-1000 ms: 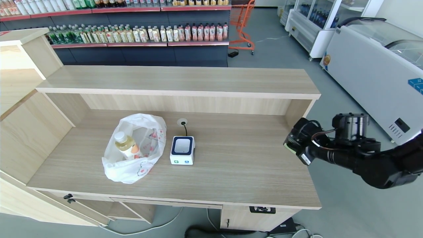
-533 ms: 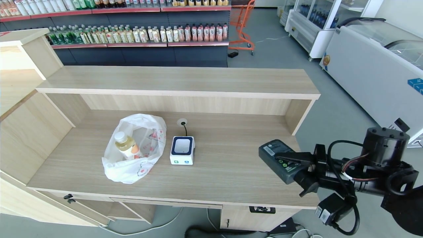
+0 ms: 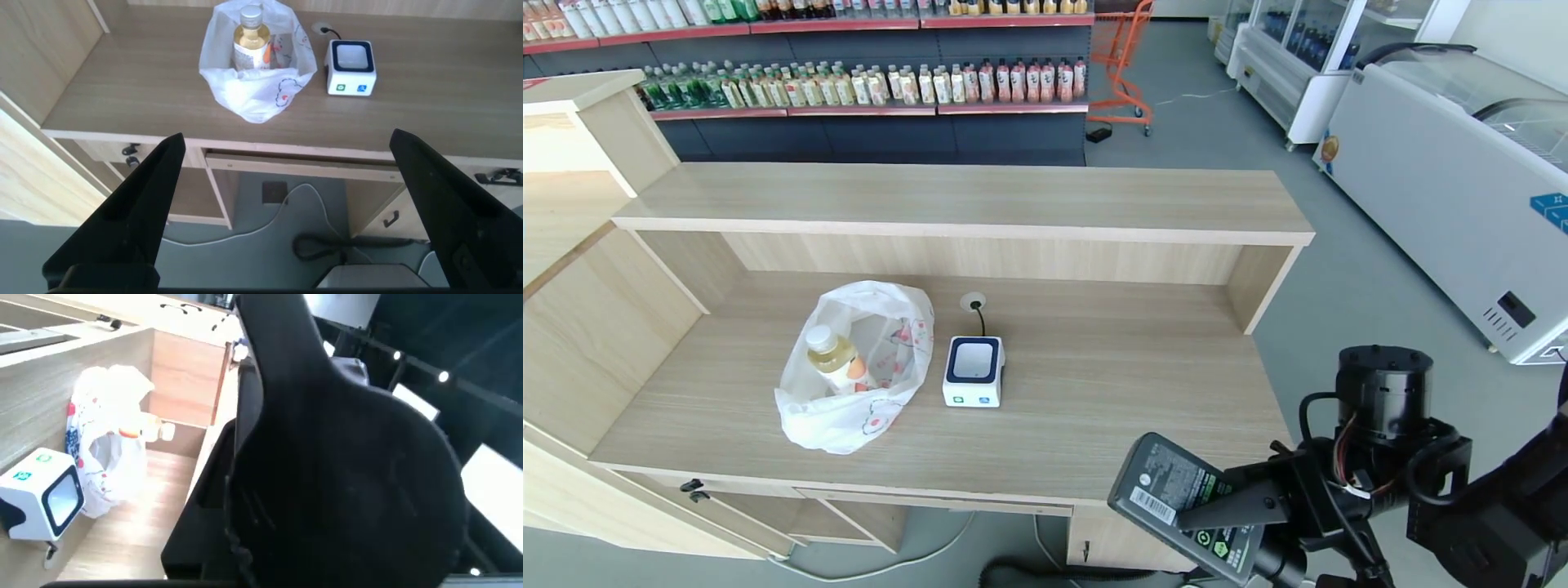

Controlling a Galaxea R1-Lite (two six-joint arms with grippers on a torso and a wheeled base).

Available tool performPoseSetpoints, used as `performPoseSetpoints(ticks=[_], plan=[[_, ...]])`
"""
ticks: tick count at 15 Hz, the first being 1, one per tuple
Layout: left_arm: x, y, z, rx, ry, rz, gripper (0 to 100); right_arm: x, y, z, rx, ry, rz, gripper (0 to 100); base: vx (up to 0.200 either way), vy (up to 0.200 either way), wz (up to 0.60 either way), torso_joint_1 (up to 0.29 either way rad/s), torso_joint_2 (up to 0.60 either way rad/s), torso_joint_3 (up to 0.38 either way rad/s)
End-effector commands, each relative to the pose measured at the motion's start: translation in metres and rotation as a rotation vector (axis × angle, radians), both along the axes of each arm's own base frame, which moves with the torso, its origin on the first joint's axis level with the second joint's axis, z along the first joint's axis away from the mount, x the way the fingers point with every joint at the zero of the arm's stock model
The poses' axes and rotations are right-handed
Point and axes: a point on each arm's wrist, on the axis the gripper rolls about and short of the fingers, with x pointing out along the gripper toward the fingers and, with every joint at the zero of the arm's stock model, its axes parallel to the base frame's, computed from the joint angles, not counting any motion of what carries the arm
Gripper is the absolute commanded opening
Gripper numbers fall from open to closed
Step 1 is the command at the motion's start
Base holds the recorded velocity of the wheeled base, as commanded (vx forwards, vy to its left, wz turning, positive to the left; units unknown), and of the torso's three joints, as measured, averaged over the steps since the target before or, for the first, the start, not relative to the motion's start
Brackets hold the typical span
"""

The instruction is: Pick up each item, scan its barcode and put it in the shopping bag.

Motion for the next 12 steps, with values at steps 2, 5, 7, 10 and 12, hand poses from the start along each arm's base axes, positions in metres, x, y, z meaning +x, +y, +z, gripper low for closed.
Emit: performPoseSetpoints(ticks=[2, 5, 7, 10, 12], plan=[[0.000, 0.000, 0.000, 0.000, 0.001, 0.000, 100, -0.007, 0.013, -0.004, -0.005, 0.011, 0.058, 0, 0.000, 0.000, 0.00, 0.000, 0.00, 0.000], [0.000, 0.000, 0.000, 0.000, 0.000, 0.000, 100, -0.006, 0.020, -0.011, -0.012, 0.019, 0.078, 0, 0.000, 0.000, 0.00, 0.000, 0.00, 0.000], [0.000, 0.000, 0.000, 0.001, 0.000, 0.000, 100, -0.006, 0.020, -0.012, -0.013, 0.023, 0.078, 0, 0.000, 0.000, 0.00, 0.000, 0.00, 0.000], [0.000, 0.000, 0.000, 0.000, 0.000, 0.000, 100, -0.007, 0.019, -0.011, -0.012, 0.019, 0.078, 0, 0.000, 0.000, 0.00, 0.000, 0.00, 0.000], [0.000, 0.000, 0.000, 0.000, 0.000, 0.000, 100, -0.007, 0.019, -0.011, -0.012, 0.020, 0.076, 0, 0.000, 0.000, 0.00, 0.000, 0.00, 0.000]])
